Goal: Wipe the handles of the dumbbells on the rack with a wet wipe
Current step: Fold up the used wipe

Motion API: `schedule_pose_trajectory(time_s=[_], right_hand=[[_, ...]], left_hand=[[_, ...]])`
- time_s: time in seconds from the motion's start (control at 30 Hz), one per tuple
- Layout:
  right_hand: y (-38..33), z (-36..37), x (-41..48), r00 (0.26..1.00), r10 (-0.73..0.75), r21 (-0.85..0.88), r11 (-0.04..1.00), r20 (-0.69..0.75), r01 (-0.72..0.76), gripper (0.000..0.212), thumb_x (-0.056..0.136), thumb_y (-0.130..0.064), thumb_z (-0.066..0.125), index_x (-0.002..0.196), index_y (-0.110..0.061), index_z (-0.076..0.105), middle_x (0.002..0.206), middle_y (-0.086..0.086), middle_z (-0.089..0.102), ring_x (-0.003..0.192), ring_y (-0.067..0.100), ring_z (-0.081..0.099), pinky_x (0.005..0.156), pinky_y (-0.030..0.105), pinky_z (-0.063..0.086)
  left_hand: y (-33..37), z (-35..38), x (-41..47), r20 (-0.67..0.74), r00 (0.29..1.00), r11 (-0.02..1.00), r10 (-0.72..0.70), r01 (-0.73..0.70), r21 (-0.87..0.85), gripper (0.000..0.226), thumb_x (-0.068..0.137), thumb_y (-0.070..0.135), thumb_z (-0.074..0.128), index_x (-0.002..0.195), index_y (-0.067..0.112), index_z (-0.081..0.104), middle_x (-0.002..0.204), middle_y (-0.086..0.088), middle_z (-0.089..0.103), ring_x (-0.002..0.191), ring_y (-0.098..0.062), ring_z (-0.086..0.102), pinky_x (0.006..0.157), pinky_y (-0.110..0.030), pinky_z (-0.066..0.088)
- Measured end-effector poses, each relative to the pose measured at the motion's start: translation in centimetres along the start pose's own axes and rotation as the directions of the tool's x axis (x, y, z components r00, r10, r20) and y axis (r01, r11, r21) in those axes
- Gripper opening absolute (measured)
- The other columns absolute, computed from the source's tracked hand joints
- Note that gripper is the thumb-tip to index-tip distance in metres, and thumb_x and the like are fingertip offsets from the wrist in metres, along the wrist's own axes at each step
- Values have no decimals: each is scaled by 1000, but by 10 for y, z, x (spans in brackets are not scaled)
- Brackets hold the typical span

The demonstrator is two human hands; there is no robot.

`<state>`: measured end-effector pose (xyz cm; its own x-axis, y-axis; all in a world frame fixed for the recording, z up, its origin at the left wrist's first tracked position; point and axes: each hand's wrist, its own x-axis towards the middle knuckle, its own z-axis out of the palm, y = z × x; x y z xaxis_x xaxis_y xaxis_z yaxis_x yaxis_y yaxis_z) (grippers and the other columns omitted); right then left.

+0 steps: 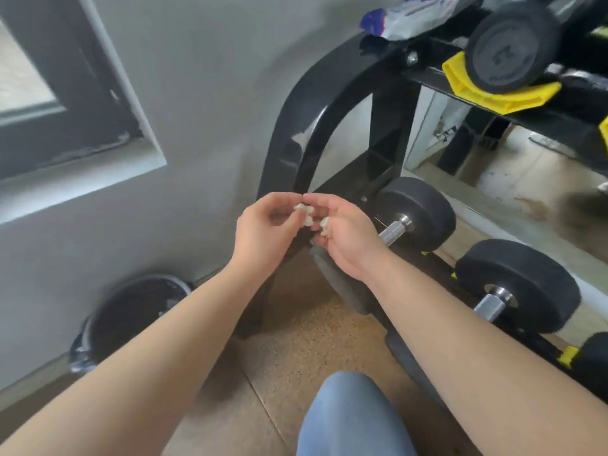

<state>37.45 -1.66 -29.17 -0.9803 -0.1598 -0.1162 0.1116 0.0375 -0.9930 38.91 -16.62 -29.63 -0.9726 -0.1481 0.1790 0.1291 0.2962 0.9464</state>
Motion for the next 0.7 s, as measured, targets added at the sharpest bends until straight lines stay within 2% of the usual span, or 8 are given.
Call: schedule_pose_trajectory(time_s=[0.07, 0.17, 0.27, 0.33, 0.4, 0.5, 0.57, 0.7], right_hand=[[-4, 30, 6, 999, -32, -114, 993, 25, 34, 38, 103, -4, 47, 125, -29, 65, 118, -9, 65, 111, 15, 63, 95, 33, 58], [1, 75, 18, 993, -45, -143, 988, 109, 60, 33, 101, -9, 61, 128, -27, 64, 122, -9, 66, 111, 12, 66, 93, 28, 59], [11, 126, 24, 976, -51, -120, 990, 211, 77, 32, 95, -1, 68, 119, -23, 67, 117, 0, 70, 107, 15, 70, 92, 34, 60], [17, 161, 24, 959, -29, -49, 998, 281, 44, 28, 92, 3, 70, 110, -18, 69, 110, 9, 74, 102, 21, 73, 90, 40, 61], [24, 192, 22, 934, -6, -42, 999, 356, 22, 23, 92, 2, 70, 106, -17, 71, 103, 10, 77, 98, 23, 75, 89, 42, 61], [33, 229, 17, 874, 55, -73, 997, 483, -22, 24, 94, 3, 66, 105, -17, 73, 102, 6, 78, 98, 21, 75, 85, 38, 62], [40, 248, 14, 832, 76, -63, 997, 550, -49, 24, 91, 0, 71, 109, -15, 74, 100, 4, 78, 98, 19, 74, 83, 34, 61], [54, 281, 18, 889, 73, -108, 994, 452, -27, 16, 89, -4, 76, 104, -10, 74, 96, 8, 78, 89, 17, 75, 78, 31, 61]], left_hand=[[-5, -32, -2, -32, 999, 999, -22, 23, 43, 14, 93, 26, 74, 95, 39, 74, 88, 17, 76, 84, -2, 73, 83, -36, 63], [-21, -83, -12, -85, 992, 992, -90, 97, 86, 14, 90, 25, 76, 89, 39, 75, 82, 19, 76, 76, -1, 72, 76, -31, 61], [-39, -135, -29, -147, 974, 981, -173, 184, 68, 9, 85, 29, 78, 88, 37, 77, 84, 13, 78, 79, -9, 74, 78, -34, 61], [-51, -166, -42, -193, 952, 970, -237, 244, 11, 11, 88, 20, 79, 89, 31, 78, 84, 7, 78, 76, -9, 74, 74, -27, 60], [-63, -192, -54, -239, 924, 954, -299, 297, -44, 11, 91, 13, 77, 91, 24, 77, 82, 4, 78, 75, -8, 73, 68, -22, 59], [-83, -224, -67, -325, 880, 938, -347, 331, -105, 9, 90, 14, 78, 91, 22, 76, 81, 4, 78, 77, -7, 74, 65, -20, 58], [-95, -240, -71, -362, 852, 926, -378, 353, -135, 6, 89, 17, 80, 92, 21, 76, 83, 3, 78, 76, -7, 74, 65, -20, 58], [-109, -261, -72, -319, 841, 899, -437, 412, -146, 11, 92, 18, 76, 103, 17, 76, 95, -3, 79, 87, -13, 77, 73, -26, 62]])
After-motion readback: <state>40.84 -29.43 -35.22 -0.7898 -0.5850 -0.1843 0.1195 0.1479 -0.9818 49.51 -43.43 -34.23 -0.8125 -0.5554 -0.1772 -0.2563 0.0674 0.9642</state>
